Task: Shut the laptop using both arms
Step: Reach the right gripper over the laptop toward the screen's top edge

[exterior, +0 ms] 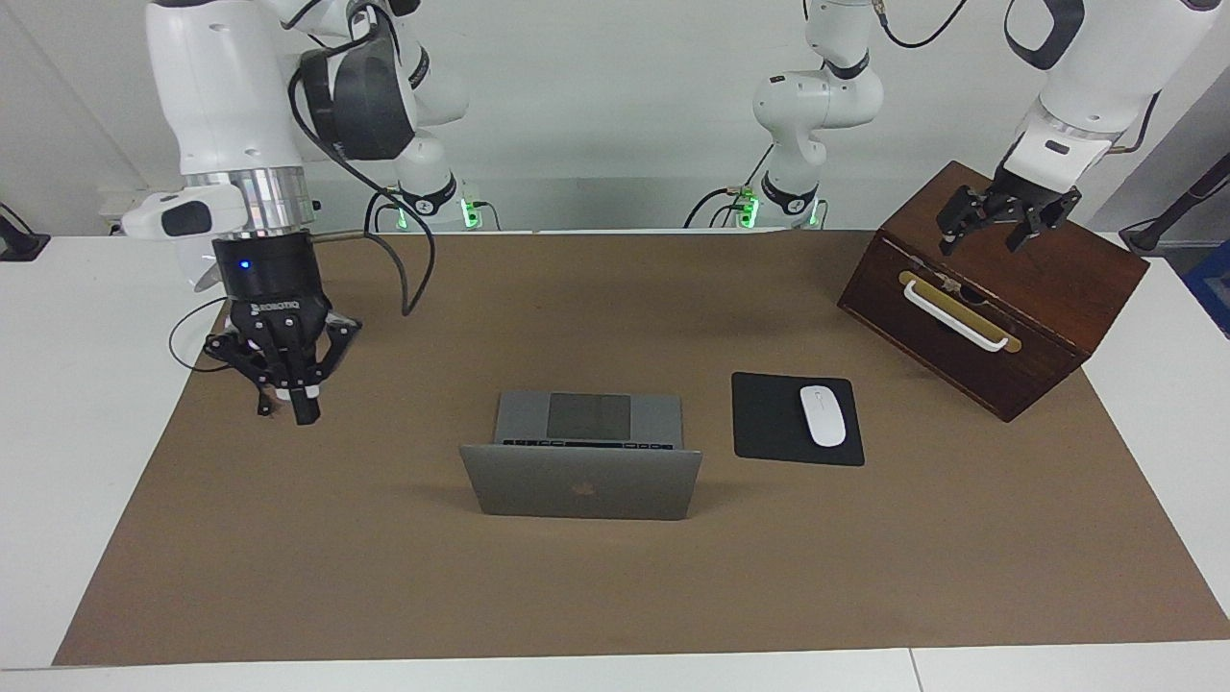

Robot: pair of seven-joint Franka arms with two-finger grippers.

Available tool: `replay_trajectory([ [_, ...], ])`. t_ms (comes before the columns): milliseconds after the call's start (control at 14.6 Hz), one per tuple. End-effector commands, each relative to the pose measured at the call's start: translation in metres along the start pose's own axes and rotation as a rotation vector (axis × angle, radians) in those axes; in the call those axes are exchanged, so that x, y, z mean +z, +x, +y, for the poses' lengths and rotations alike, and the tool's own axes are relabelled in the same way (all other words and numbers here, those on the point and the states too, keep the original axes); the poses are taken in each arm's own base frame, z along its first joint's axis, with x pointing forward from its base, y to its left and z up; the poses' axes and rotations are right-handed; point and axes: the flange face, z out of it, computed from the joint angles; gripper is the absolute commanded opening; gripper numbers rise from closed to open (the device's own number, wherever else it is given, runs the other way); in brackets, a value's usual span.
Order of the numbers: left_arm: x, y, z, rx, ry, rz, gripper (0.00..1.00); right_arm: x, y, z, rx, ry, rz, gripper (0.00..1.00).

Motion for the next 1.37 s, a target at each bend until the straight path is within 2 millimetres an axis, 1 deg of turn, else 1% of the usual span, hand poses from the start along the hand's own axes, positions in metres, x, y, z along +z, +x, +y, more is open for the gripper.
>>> replay_trajectory([
  [0,-0.005,-0.005,0.002,0.004,-0.006,0.026,1.00,0.015,0.013,-0.029,0.030,-0.041,0.051,0.00],
  [69,-0.005,-0.005,0.001,0.002,-0.005,0.031,1.00,0.021,0.011,-0.047,0.034,-0.048,0.053,0.00],
  [206,-0.005,-0.005,0.000,0.002,-0.005,0.031,1.00,0.030,0.012,-0.066,0.053,-0.062,0.059,0.00],
  [274,-0.005,-0.005,-0.001,0.001,-0.005,0.031,1.00,0.034,0.015,-0.073,0.062,-0.060,0.063,0.00],
  [412,-0.005,-0.005,0.002,0.005,-0.005,0.029,1.00,0.048,0.015,-0.077,0.069,-0.057,0.068,0.00],
  [480,-0.005,-0.005,0.002,0.004,-0.005,0.029,1.00,0.053,0.014,-0.091,0.077,-0.048,0.070,0.00],
  [549,-0.005,-0.005,0.002,0.002,-0.005,0.029,1.00,0.061,0.013,-0.097,0.096,-0.066,0.076,0.00],
  [686,-0.005,-0.005,0.003,-0.004,-0.006,0.029,1.00,0.077,0.010,-0.114,0.118,-0.089,0.097,0.00],
  [755,-0.005,-0.005,0.002,-0.007,-0.005,0.031,0.99,0.086,0.008,-0.118,0.128,-0.087,0.102,0.00],
  [823,-0.003,-0.004,0.001,-0.010,-0.005,0.035,0.90,0.095,0.005,-0.120,0.133,-0.083,0.107,0.00],
  [892,0.001,-0.003,-0.001,-0.013,-0.005,0.040,0.69,0.103,0.003,-0.123,0.131,-0.080,0.110,0.00],
  [960,0.002,-0.002,-0.001,-0.013,-0.004,0.063,0.36,0.106,0.002,-0.124,0.136,-0.075,0.117,0.00],
  [1029,0.004,0.000,-0.001,-0.014,-0.003,0.084,0.04,0.109,0.000,-0.126,0.144,-0.072,0.119,0.00],
  [1097,0.004,0.002,0.002,-0.011,-0.003,0.096,0.00,0.111,-0.001,-0.126,0.143,-0.079,0.119,0.00],
  [1303,0.001,0.004,0.005,-0.013,-0.002,0.112,0.00,0.111,-0.001,-0.125,0.149,-0.085,0.115,0.00],
])
